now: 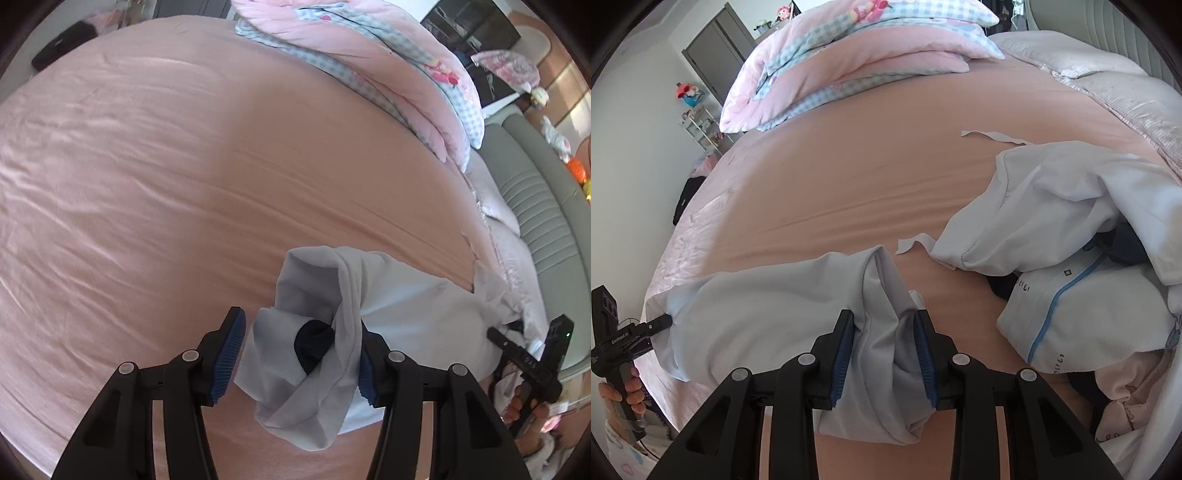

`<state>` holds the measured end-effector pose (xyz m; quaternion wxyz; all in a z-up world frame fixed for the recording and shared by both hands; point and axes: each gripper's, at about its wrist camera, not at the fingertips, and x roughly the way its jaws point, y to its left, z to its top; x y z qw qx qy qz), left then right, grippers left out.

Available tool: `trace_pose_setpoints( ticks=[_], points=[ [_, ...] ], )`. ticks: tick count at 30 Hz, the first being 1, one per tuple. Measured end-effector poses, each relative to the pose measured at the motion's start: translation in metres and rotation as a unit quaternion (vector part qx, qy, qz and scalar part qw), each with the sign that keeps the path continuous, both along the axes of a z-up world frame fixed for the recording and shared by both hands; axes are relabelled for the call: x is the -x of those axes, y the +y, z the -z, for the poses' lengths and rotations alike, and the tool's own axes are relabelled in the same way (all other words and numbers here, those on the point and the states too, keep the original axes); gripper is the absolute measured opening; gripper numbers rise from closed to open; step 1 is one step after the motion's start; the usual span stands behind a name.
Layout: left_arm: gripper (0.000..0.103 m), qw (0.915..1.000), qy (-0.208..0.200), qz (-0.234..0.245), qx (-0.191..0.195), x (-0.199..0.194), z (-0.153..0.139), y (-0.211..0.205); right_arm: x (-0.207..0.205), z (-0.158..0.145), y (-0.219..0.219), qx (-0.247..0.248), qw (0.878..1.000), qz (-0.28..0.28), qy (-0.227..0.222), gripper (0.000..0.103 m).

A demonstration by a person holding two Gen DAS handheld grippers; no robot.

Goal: Fold clothes
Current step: 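Open both grippers and release the folded shirt strip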

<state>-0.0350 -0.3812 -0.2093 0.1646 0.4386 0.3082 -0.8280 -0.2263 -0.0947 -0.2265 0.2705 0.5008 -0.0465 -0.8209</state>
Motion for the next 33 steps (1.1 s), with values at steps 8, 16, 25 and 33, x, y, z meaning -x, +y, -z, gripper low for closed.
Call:
trace_pose_setpoints(
  ticks=[8, 16, 25, 33],
  points=[
    [0.051, 0.9993, -0.029, 0.021, 0.005, 0.014, 0.006, -0.017, 0.005, 0.008, -0.007, -0.042, 0.999, 0.007, 0.016, 0.032],
    [0.053, 0.9987, -0.022, 0.013, -0.044, -0.004, 0.022, -0.036, 0.007, 0.017, -0.01, -0.072, 0.997, 0.01, 0.019, 0.04],
    [0.053, 0.9936, -0.056, 0.05, 0.085, 0.0, -0.018, -0.016, 0.002, 0.013, -0.009, -0.066, 0.998, 0.014, 0.021, 0.045],
    [0.064, 0.9925, -0.042, 0.036, 0.109, 0.008, -0.046, -0.002, -0.01, -0.006, -0.002, -0.001, 1.0, -0.001, 0.02, 0.051]
  ],
)
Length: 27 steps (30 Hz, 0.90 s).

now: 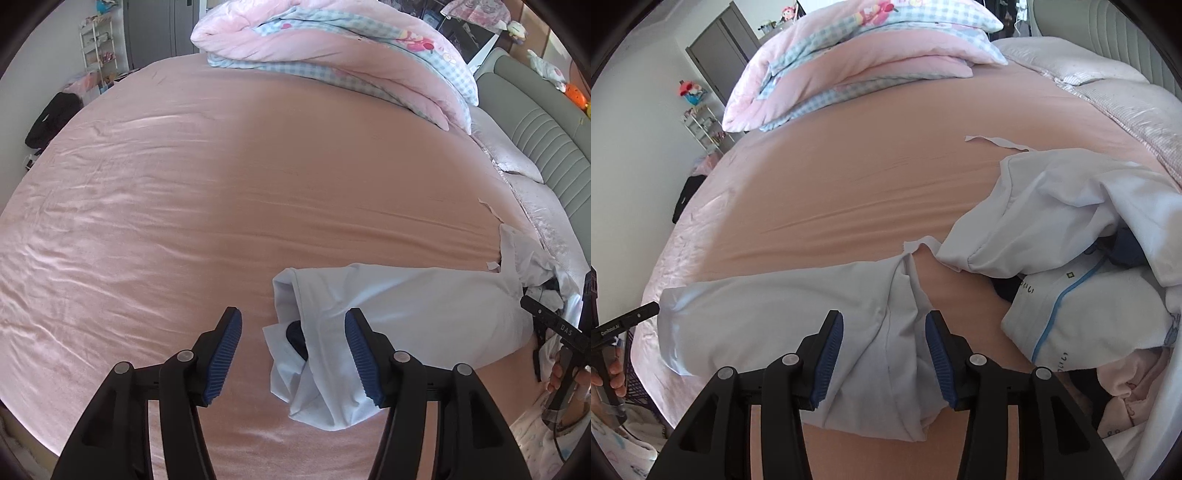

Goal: Fold clothes
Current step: 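Open both grippers and release the folded shirt strip, then move both open grippers to the long side of the shirt strip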

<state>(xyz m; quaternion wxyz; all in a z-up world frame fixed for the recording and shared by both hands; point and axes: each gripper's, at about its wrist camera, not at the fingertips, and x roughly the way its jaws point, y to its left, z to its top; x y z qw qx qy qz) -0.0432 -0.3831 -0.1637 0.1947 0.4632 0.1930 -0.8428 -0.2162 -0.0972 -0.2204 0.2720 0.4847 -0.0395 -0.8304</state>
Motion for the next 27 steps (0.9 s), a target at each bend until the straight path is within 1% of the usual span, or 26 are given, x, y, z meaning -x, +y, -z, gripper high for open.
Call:
trace_pose_setpoints(
  ticks=[1, 3, 5, 7, 9, 11, 14, 17, 19, 20, 21, 23, 25, 27],
  points=[
    [0.066, 0.9999, 0.009, -0.009, -0.001, -0.003, -0.003, 0.002, -0.002, -0.002, 0.001, -0.001, 1.0, 0.001, 0.004, 0.056],
    [0.073, 0.9992, 0.026, -0.029, -0.002, -0.01, -0.007, 0.007, -0.008, -0.004, 0.0, -0.009, 1.0, 0.004, 0.013, 0.056],
    [0.074, 0.9984, 0.036, -0.044, -0.002, -0.018, -0.008, 0.013, -0.016, -0.006, -0.001, -0.015, 1.0, -0.002, 0.017, 0.056],
    [0.074, 0.9977, 0.037, -0.056, 0.0, -0.026, -0.006, 0.019, -0.022, -0.007, -0.003, -0.023, 1.0, -0.006, 0.017, 0.056],
    [0.074, 0.9969, 0.035, -0.067, 0.019, -0.032, -0.003, 0.027, -0.028, -0.01, -0.004, -0.033, 0.999, -0.004, 0.026, 0.056],
    [0.074, 0.9956, 0.028, -0.071, 0.055, -0.036, 0.0, 0.038, -0.035, -0.013, -0.006, -0.048, 0.998, -0.002, 0.043, 0.056],
    [0.074, 0.9957, 0.007, -0.058, 0.073, -0.037, 0.009, 0.05, -0.051, -0.021, -0.016, -0.102, 0.99, -0.023, 0.099, 0.056],
    [0.074, 0.996, 0.001, -0.048, 0.075, -0.038, 0.015, 0.059, -0.068, -0.023, -0.023, -0.133, 0.982, -0.04, 0.126, 0.056],
    [0.075, 0.9937, -0.006, -0.046, 0.102, -0.038, 0.018, 0.066, -0.075, -0.022, -0.028, -0.142, 0.979, -0.057, 0.132, 0.056],
    [0.075, 0.9904, -0.012, -0.041, 0.131, -0.038, 0.018, 0.072, -0.078, -0.022, -0.031, -0.148, 0.977, -0.065, 0.136, 0.056],
    [0.075, 0.986, -0.017, -0.035, 0.162, -0.037, 0.018, 0.077, -0.082, -0.023, -0.034, -0.162, 0.973, -0.071, 0.149, 0.056],
    [0.077, 0.9724, -0.027, -0.01, 0.232, -0.034, 0.017, 0.09, -0.088, -0.024, -0.041, -0.194, 0.961, -0.082, 0.181, 0.056],
    [0.081, 0.9548, -0.031, 0.025, 0.295, -0.033, 0.018, 0.103, -0.095, -0.027, -0.046, -0.221, 0.947, -0.098, 0.211, 0.056],
    [0.082, 0.9335, -0.032, 0.059, 0.352, -0.034, 0.021, 0.114, -0.101, -0.029, -0.05, -0.244, 0.934, -0.114, 0.236, 0.056]
  ],
)
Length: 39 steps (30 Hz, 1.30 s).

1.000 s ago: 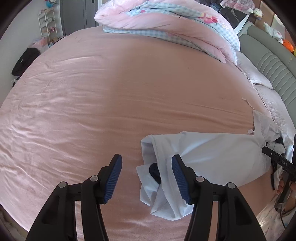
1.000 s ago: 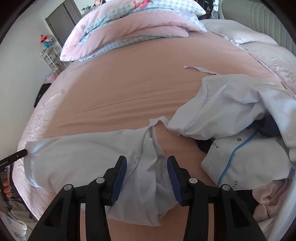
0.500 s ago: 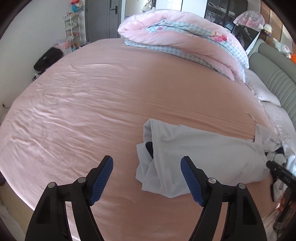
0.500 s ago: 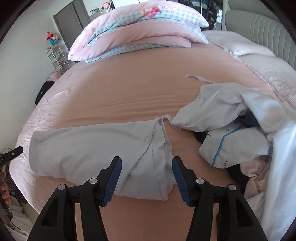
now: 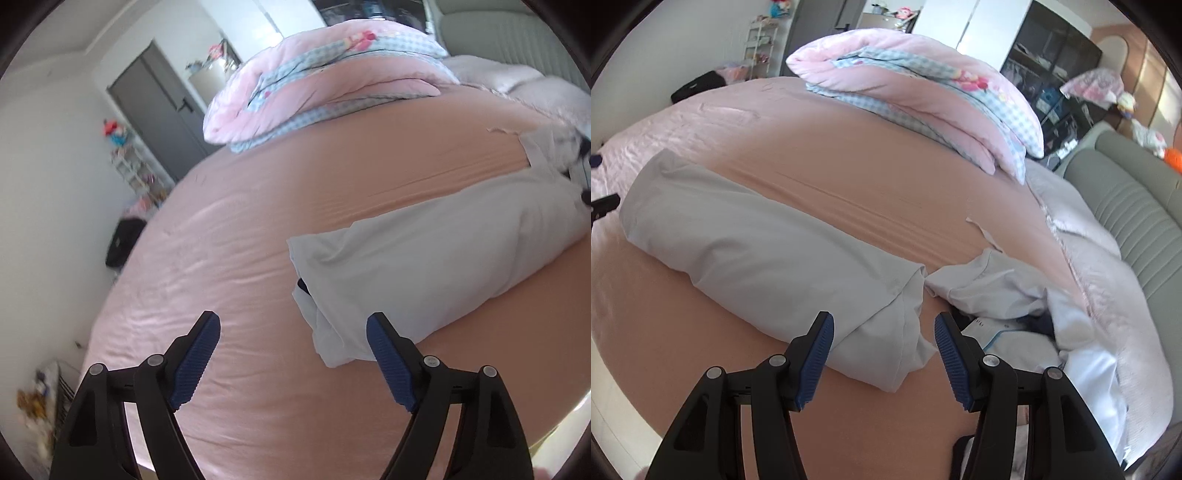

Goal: Fold clothes
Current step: 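Move both open grippers to the long side of the shirt strip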

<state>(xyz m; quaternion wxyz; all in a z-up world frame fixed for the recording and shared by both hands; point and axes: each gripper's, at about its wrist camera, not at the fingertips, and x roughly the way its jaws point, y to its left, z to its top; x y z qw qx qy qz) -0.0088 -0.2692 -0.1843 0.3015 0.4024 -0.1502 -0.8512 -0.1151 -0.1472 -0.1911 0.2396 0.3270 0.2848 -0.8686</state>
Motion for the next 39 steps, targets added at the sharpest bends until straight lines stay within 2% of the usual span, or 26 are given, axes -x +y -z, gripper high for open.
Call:
trace_pose_setpoints(
  ticks=[2, 4, 10, 14, 16, 20, 24, 27, 30, 32, 33, 37, 39],
  points=[
    [0.082, 0.9986, -0.014, 0.026, 0.043, -0.001, 0.003, 0.008, -0.003, -0.001, -0.001, -0.019, 1.0, -0.008, 0.016, 0.057],
    [0.083, 0.9969, -0.021, 0.049, 0.058, -0.003, 0.005, 0.013, -0.004, 0.001, -0.002, -0.033, 0.999, -0.014, 0.018, 0.057],
    [0.084, 0.9954, -0.028, 0.074, 0.053, -0.007, 0.008, 0.015, -0.011, 0.012, -0.003, -0.073, 0.997, -0.022, 0.023, 0.057],
    [0.085, 0.9918, -0.045, 0.095, 0.072, -0.006, 0.017, 0.021, -0.017, 0.021, -0.005, -0.108, 0.993, -0.03, 0.031, 0.057],
    [0.085, 0.9875, -0.059, 0.11, 0.097, -0.005, 0.024, 0.026, -0.022, 0.025, -0.007, -0.131, 0.99, -0.038, 0.043, 0.057],
    [0.085, 0.9735, -0.091, 0.143, 0.153, -0.004, 0.041, 0.032, -0.03, 0.036, -0.012, -0.186, 0.979, -0.053, 0.071, 0.057],
    [0.085, 0.9567, -0.117, 0.17, 0.205, -0.003, 0.057, 0.035, -0.035, 0.054, -0.018, -0.249, 0.961, -0.07, 0.099, 0.057],
    [0.085, 0.9417, -0.13, 0.198, 0.239, -0.006, 0.067, 0.039, -0.04, 0.069, -0.022, -0.299, 0.942, -0.087, 0.129, 0.057],
    [0.085, 0.9365, -0.133, 0.222, 0.237, -0.01, 0.07, 0.044, -0.046, 0.082, -0.025, -0.341, 0.919, -0.108, 0.163, 0.058],
    [0.085, 0.9319, -0.133, 0.229, 0.248, -0.011, 0.073, 0.046, -0.05, 0.089, -0.027, -0.363, 0.905, -0.122, 0.187, 0.066],
    [0.085, 0.9281, -0.135, 0.232, 0.258, -0.011, 0.076, 0.047, -0.052, 0.092, -0.029, -0.37, 0.898, -0.126, 0.2, 0.071],
    [0.085, 0.908, -0.151, 0.25, 0.3, -0.007, 0.09, 0.049, -0.053, 0.103, -0.038, -0.398, 0.872, -0.151, 0.24, 0.072],
    [0.085, 0.9036, -0.147, 0.262, 0.305, -0.005, 0.091, 0.05, -0.052, 0.107, -0.043, -0.412, 0.859, -0.16, 0.259, 0.072]
  ],
)
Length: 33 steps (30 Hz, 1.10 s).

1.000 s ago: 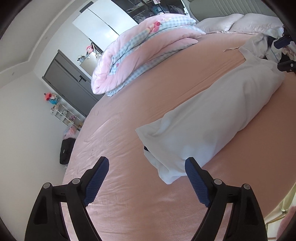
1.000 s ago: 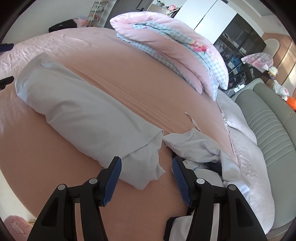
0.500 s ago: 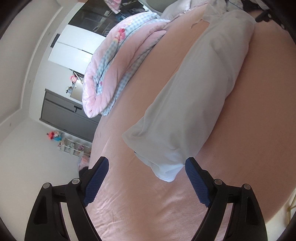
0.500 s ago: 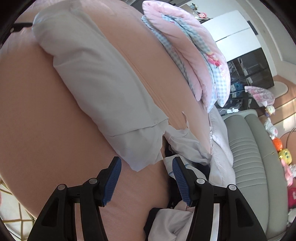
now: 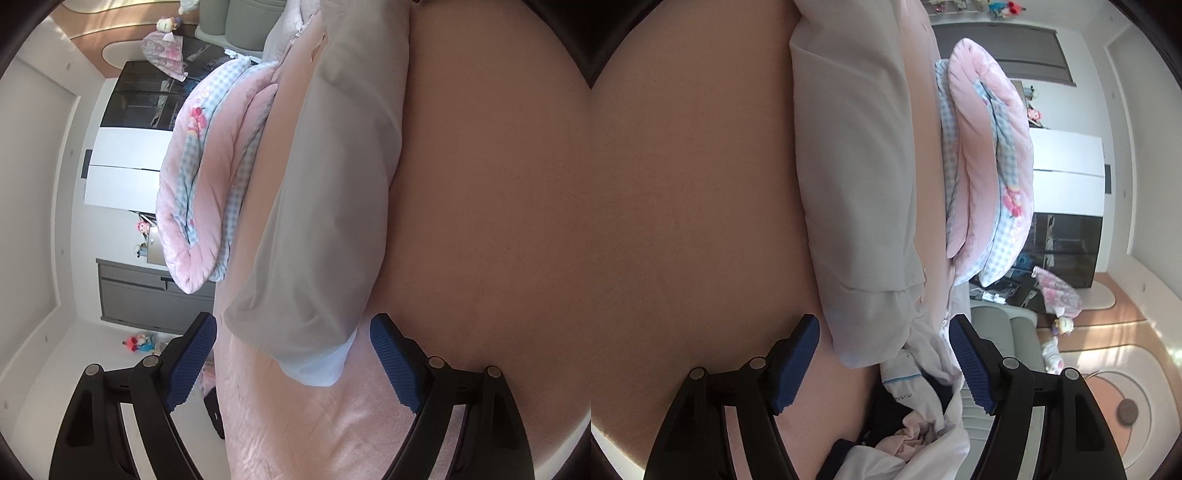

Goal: Fold clothes
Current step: 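Move both open grippers to the long side of the shirt strip, then grasp the shirt strip's long edge with both grippers and lift it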

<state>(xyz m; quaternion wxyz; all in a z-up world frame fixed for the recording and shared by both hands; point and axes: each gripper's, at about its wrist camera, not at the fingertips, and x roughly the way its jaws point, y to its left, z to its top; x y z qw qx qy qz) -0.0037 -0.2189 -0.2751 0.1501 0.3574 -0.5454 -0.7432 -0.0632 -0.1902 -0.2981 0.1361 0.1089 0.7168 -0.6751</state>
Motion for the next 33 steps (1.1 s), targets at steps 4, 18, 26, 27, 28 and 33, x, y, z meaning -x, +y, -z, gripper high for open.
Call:
trace_pose_setpoints(
  ticks=[4, 18, 26, 27, 28, 33],
  points=[
    [0.085, 0.9998, -0.014, 0.013, 0.01, 0.005, 0.0, -0.002, 0.007, 0.005, -0.008, -0.021, 1.0, -0.015, 0.012, 0.074],
    [0.095, 0.9961, -0.079, -0.015, 0.036, 0.039, 0.007, -0.031, 0.032, 0.002, -0.014, -0.035, 0.999, -0.01, -0.016, 0.082],
    [0.095, 0.9867, -0.087, 0.042, 0.131, 0.034, 0.03, -0.009, 0.029, 0.01, -0.016, -0.062, 0.998, -0.032, 0.0, 0.083],
    [0.095, 0.9863, -0.089, 0.043, 0.132, 0.035, 0.031, -0.009, 0.027, 0.011, -0.016, -0.063, 0.997, -0.036, 0.003, 0.083],
    [0.095, 0.9866, -0.093, 0.039, 0.128, 0.036, 0.03, -0.009, 0.026, 0.011, -0.016, -0.064, 0.997, -0.039, 0.006, 0.083],
    [0.095, 0.9886, -0.12, -0.008, 0.091, 0.054, 0.024, -0.022, 0.03, 0.01, -0.019, -0.06, 0.997, -0.037, 0.01, 0.083]
  ],
)
